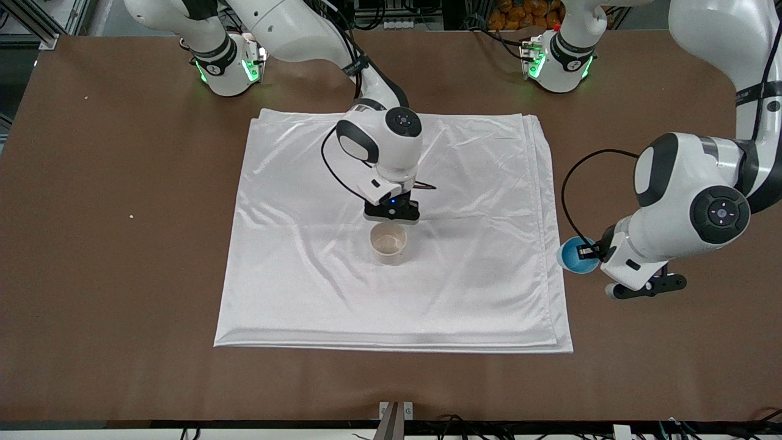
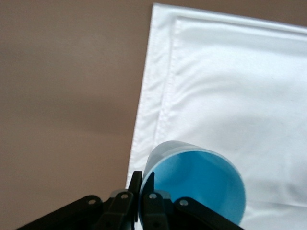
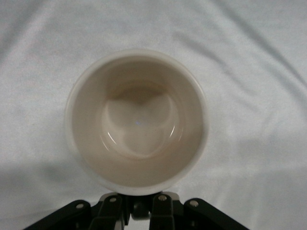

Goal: Place blue cup into white mug on cloth

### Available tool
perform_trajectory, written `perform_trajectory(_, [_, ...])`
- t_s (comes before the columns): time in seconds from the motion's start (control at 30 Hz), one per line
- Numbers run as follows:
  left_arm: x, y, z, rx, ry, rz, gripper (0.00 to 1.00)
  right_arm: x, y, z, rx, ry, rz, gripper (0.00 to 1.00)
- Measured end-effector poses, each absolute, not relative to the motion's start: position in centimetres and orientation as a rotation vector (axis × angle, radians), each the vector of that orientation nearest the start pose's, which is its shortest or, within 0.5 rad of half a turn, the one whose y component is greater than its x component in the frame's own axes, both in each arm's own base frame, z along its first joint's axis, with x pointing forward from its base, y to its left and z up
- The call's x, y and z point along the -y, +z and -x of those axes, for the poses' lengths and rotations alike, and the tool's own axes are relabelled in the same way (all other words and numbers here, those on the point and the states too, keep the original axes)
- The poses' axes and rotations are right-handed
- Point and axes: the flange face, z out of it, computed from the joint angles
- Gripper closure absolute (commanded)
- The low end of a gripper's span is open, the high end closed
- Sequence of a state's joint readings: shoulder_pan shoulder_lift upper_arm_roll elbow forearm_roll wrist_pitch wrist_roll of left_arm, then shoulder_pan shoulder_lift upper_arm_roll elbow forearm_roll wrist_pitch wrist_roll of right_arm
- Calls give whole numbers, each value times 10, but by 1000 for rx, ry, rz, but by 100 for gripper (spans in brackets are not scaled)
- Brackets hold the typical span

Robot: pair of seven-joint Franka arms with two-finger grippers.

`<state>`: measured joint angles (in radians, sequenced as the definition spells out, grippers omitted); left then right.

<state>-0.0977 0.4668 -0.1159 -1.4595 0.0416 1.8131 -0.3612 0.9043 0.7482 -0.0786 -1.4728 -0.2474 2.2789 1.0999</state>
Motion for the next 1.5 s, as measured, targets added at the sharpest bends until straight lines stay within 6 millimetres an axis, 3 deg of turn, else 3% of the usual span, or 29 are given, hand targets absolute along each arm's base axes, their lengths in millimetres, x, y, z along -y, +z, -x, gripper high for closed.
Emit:
perform_trajectory(0.23, [186, 398, -654, 268, 204, 3114, 100, -552, 225, -478, -132, -380, 3209, 98])
perform_trajectory(0.27, [196, 396, -651, 276, 207, 3111, 100, -554, 225, -477, -129, -388, 3209, 83])
perform_trajectory(0.3, [205, 395, -649, 282, 209, 3108, 100, -555, 225, -476, -129, -390, 3208, 57])
perform_trajectory(0.33, [215, 394, -646, 291, 210, 3104, 100, -556, 225, -475, -127, -391, 3207, 23])
perform_trajectory(0.37, [226, 392, -643, 299, 209, 3102, 100, -557, 225, -474, -125, -392, 3207, 0])
perform_trajectory(0.63, [275, 384, -628, 387, 184, 3090, 100, -557, 228, -478, -134, -402, 3202, 0])
perform_trajectory(0.87, [304, 379, -622, 486, 142, 3091, 100, -558, 250, -488, -157, -436, 3177, 0])
perform_trajectory(1.0, [321, 379, -618, 543, 114, 3094, 100, -556, 274, -492, -179, -445, 3179, 0])
perform_trajectory(1.23, [351, 379, -610, 671, 53, 3103, 100, -551, 334, -492, -220, -449, 3159, 0])
perform_trajectory(1.5, [380, 368, -602, 768, 10, 3114, 100, -536, 388, -489, -147, -355, 3172, 0])
